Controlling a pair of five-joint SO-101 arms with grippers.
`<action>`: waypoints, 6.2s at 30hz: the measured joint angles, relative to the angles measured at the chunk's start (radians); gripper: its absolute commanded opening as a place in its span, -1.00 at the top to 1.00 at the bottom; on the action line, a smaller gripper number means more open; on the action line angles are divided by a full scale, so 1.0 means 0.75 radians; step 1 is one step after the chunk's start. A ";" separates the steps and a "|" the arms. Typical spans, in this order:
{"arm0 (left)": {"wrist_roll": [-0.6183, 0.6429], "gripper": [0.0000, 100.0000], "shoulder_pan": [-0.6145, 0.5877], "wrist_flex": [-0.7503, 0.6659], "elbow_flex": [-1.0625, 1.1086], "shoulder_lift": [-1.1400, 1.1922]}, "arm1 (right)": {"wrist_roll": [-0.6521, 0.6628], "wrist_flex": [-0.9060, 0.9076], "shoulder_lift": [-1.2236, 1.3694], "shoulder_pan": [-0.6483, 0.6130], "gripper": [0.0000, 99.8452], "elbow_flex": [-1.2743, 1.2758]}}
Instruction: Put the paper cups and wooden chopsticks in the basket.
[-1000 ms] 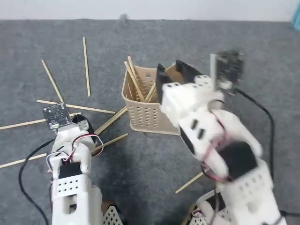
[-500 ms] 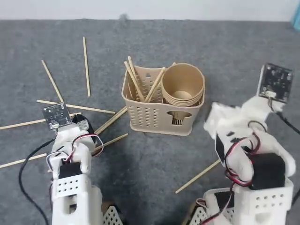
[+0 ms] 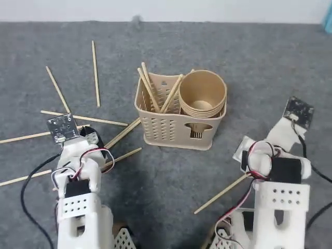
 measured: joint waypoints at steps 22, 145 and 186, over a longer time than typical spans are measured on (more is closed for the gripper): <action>0.000 0.97 0.000 0.000 0.000 0.000 | -0.059 -0.395 0.714 0.297 0.66 0.094; -0.061 0.97 0.000 0.000 0.000 0.000 | -0.057 -1.164 0.739 0.366 0.72 0.407; -0.061 0.97 0.000 0.000 0.000 0.000 | -0.057 -0.646 -0.722 0.358 0.99 -0.018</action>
